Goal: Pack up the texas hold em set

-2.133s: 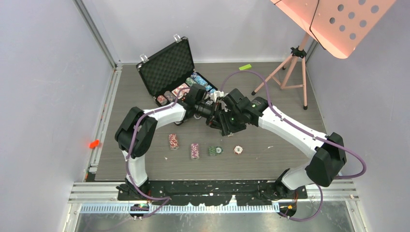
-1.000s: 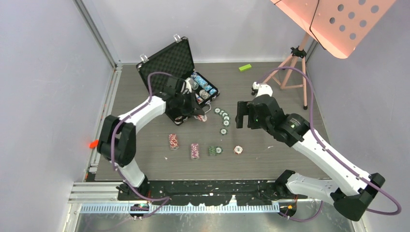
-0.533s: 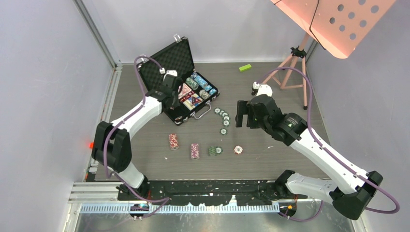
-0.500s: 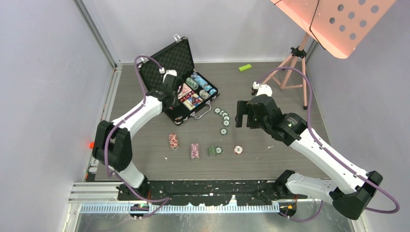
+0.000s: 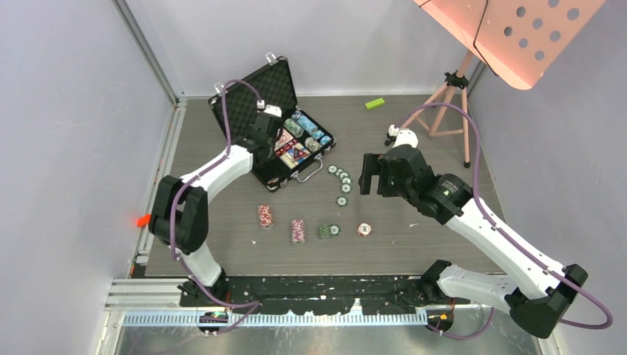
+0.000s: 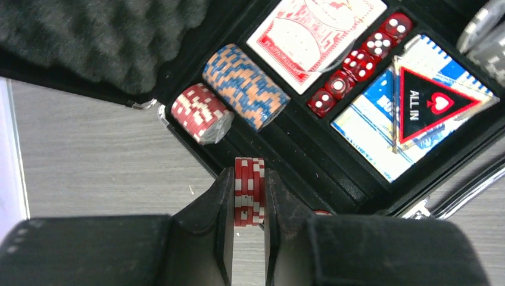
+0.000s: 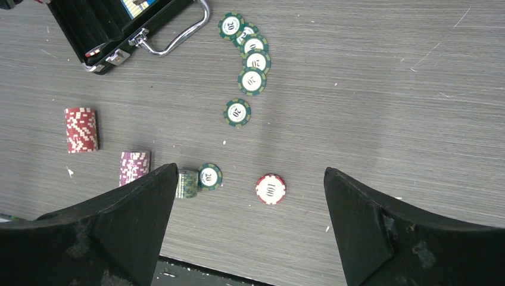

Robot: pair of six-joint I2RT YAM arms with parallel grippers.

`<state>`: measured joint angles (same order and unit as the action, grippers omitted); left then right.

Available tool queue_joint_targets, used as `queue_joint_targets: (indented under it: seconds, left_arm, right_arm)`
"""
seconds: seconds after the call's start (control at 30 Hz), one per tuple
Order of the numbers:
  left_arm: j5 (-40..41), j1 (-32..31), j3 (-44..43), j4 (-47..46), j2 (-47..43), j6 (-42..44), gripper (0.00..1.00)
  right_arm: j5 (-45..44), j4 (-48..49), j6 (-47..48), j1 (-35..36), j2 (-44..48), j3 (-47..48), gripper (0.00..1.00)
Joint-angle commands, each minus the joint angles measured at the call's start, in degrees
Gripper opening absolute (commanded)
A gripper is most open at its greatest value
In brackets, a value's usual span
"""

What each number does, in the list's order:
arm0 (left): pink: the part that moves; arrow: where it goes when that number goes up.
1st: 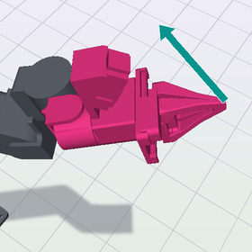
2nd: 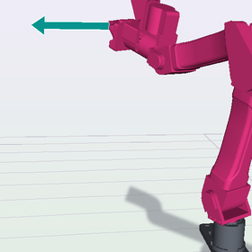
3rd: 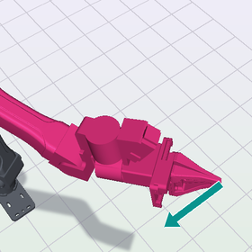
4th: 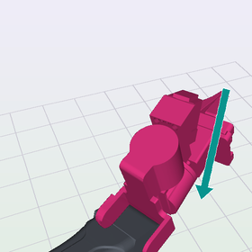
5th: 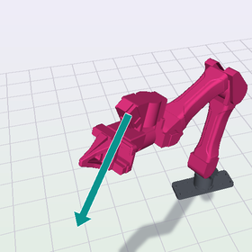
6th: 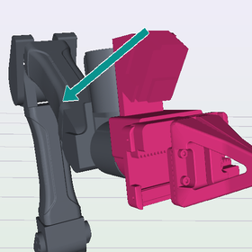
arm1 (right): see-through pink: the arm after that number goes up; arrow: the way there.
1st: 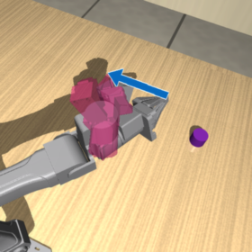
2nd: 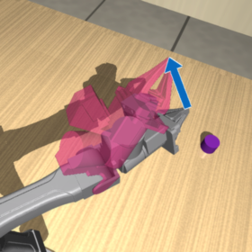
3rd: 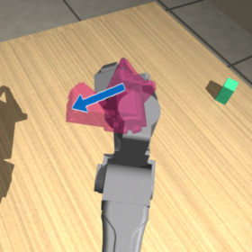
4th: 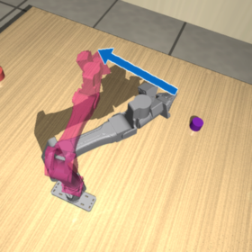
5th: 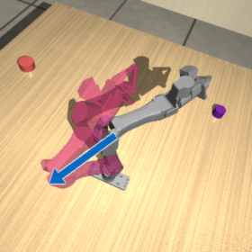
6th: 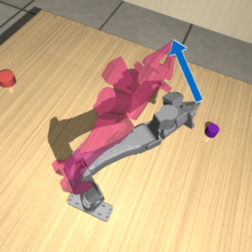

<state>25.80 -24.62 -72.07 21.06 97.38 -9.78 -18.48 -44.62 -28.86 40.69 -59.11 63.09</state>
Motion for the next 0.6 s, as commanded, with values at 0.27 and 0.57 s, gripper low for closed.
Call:
queue_joint_targets:
  seconds: [0.27, 0.57]
  left_arm:
    - [-22.18, 0.44, 8.19, -6.74, -2.01, 23.78, 0.00]
    - [-29.29, 0.40, 2.19, 2.48, 3.61, 24.59, 0.00]
  right_arm:
    - [0.62, 0.80, -0.40, -0.24, 1.39, 1.70, 1.00]
    - [0.50, 0.33, -1.04, -0.26, 3.00, 0.84, 1.00]
